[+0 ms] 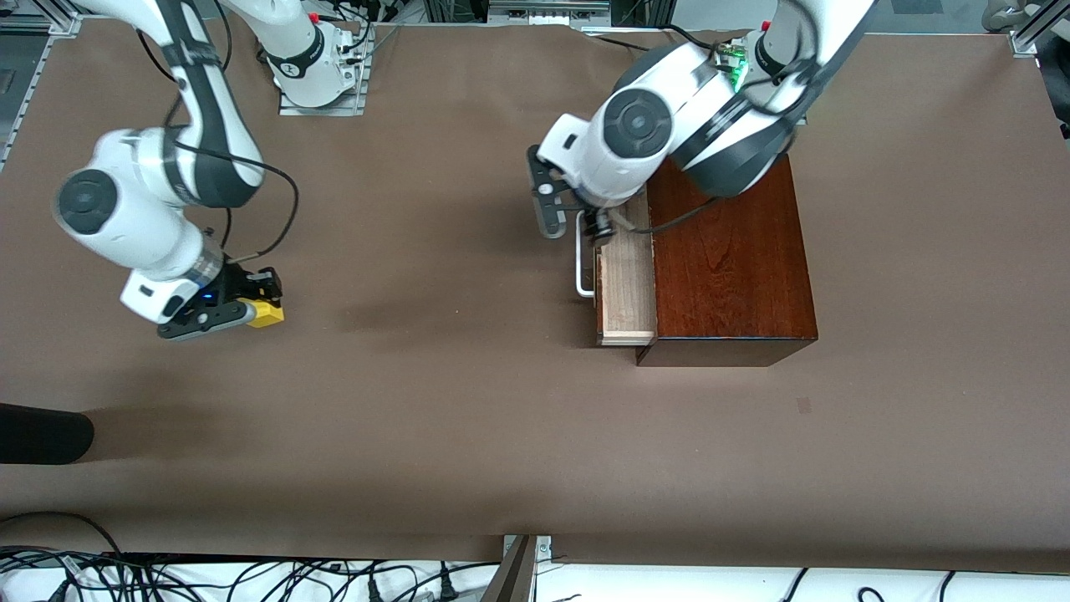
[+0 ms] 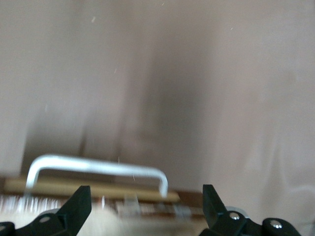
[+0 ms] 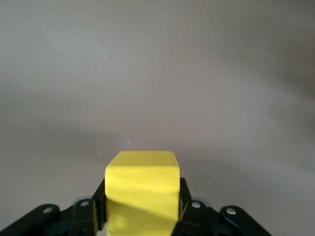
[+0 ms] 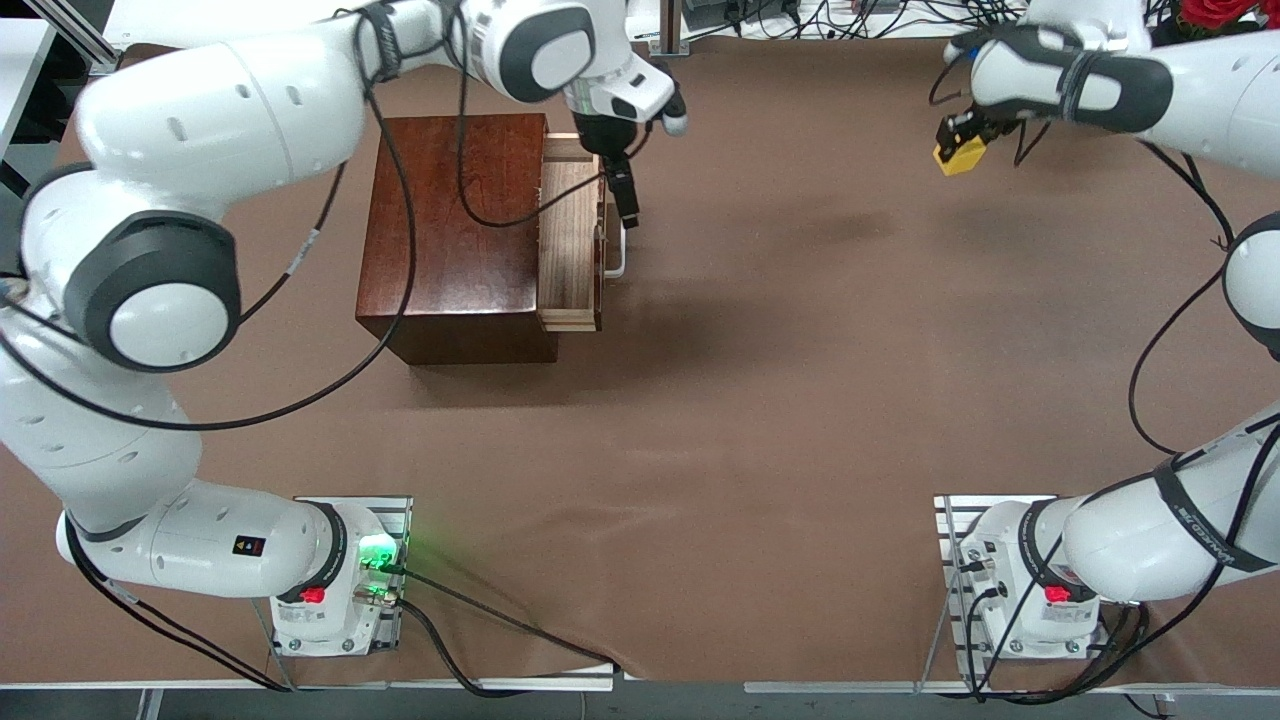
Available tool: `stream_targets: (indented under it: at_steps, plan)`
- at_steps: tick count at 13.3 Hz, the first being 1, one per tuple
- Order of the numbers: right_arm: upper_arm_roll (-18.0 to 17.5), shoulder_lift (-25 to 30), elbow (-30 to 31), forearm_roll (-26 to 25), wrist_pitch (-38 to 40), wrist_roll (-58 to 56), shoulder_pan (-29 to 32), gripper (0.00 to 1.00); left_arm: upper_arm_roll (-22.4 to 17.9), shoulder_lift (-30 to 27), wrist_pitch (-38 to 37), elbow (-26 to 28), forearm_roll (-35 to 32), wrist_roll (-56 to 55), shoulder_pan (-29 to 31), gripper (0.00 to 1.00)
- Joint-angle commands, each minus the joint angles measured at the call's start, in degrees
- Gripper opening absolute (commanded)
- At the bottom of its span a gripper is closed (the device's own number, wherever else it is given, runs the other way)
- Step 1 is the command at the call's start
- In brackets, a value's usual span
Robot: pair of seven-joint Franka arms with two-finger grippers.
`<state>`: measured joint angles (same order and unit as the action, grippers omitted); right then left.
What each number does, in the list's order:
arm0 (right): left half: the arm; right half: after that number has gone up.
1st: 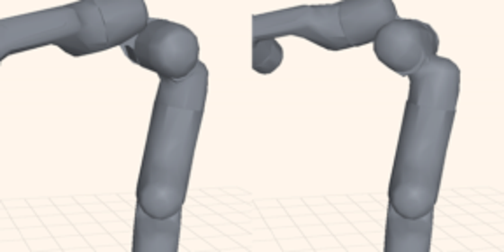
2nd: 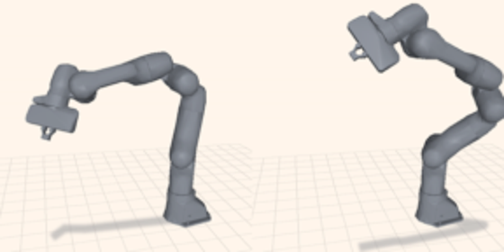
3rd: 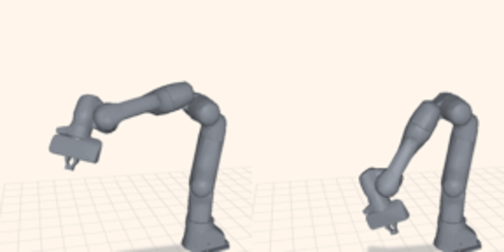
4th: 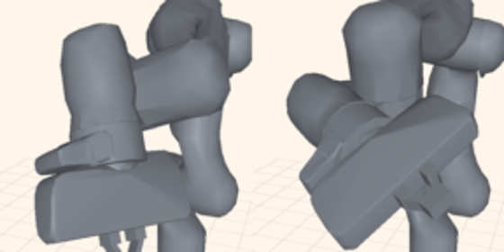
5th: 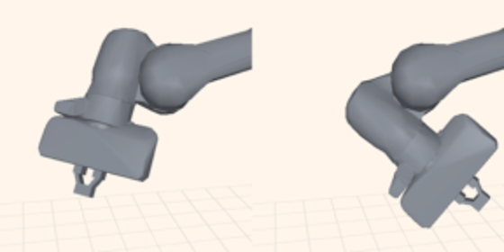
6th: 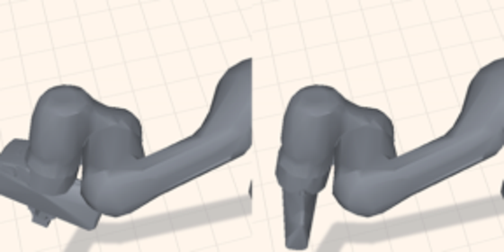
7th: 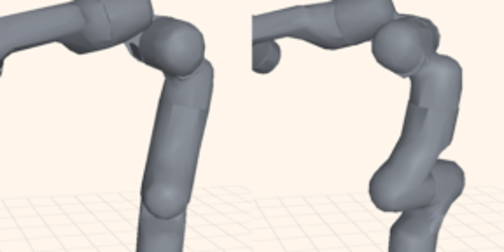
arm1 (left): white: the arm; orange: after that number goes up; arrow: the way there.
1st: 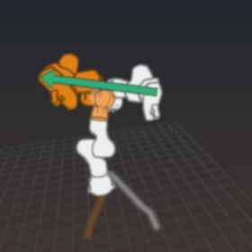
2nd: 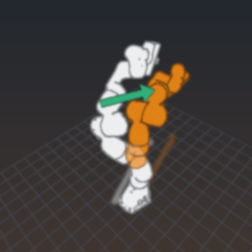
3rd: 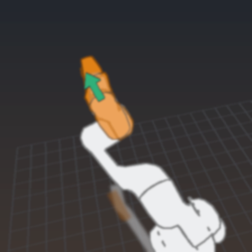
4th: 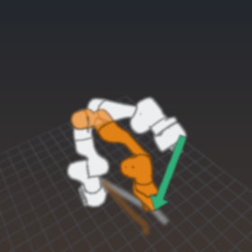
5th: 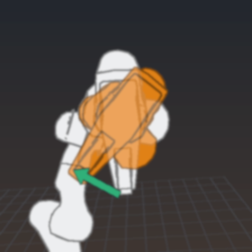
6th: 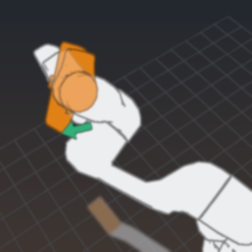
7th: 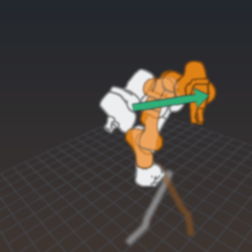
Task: Open drawer, take yellow block, close drawer
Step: 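Push the drawer shut with the left gripper while the right gripper lowers the cube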
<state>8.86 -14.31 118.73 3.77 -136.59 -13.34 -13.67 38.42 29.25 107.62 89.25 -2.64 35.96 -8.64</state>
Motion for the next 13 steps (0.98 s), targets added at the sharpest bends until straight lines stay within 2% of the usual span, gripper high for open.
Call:
stream_targets:
  at_steps: [1,3,5,8,13]
  plan:
    - [-1.3,1.6,8.7,0.6,-9.1,1.3,1.9,0.0,0.5,6.6,6.4,-2.7,-6.2,11.7,-2.4,1.0]
    - [-1.4,-0.3,9.6,0.5,-10.7,6.8,1.8,0.0,-0.2,7.7,8.3,-2.1,-11.9,11.4,-5.0,1.0]
    - [-1.5,-3.0,9.9,0.5,-13.8,8.1,1.8,0.0,-0.2,9.2,7.9,-1.2,-16.7,11.4,-4.6,1.0]
    - [-1.7,-6.0,9.9,1.2,-16.6,8.3,1.8,0.0,-3.1,9.2,4.6,-0.5,-17.1,11.6,-4.6,1.0]
    - [-4.2,-8.5,10.0,1.7,-19.3,11.4,1.9,0.0,-4.8,8.1,-4.7,-1.1,-17.6,11.5,-3.5,1.0]
